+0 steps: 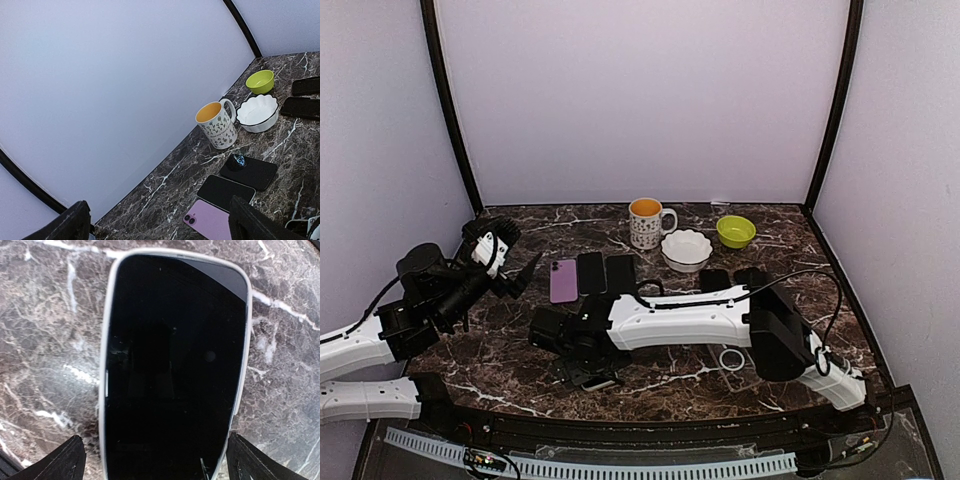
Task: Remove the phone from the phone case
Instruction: Pick up the phone with the phone case at the center of the board.
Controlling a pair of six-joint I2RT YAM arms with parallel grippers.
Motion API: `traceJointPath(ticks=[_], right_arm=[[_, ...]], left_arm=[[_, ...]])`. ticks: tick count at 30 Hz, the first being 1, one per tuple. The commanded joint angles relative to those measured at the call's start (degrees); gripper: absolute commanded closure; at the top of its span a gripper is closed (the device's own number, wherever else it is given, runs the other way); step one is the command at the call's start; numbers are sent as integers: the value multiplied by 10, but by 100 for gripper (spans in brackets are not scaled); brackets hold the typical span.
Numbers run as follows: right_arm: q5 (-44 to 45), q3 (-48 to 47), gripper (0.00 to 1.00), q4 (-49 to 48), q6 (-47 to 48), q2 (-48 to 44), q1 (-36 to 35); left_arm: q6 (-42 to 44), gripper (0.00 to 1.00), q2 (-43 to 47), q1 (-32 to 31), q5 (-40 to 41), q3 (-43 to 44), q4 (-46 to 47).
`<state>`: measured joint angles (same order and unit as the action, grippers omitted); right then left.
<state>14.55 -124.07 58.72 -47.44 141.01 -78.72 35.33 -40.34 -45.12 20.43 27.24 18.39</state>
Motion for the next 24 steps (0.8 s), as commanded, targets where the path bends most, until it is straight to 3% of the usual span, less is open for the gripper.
traceJointPath(ticks=[1,9,15,20,24], right_arm=[[-14,16,1,-38,2,-16,2],[-3,68,4,-64,5,-20,13],[1,143,18,-112,39,-42,30],[-18,260,39,-200,69,-115,55],[-24,311,46,-231,139,-155,64]], left_arm=[[-2,1,-1,4,5,1,21],[-2,1,-6,4,4,0,21],[-2,2,-8,4,9,1,16],[2,2,-15,4,10,2,13],[-6,2,-17,5,7,5,10]])
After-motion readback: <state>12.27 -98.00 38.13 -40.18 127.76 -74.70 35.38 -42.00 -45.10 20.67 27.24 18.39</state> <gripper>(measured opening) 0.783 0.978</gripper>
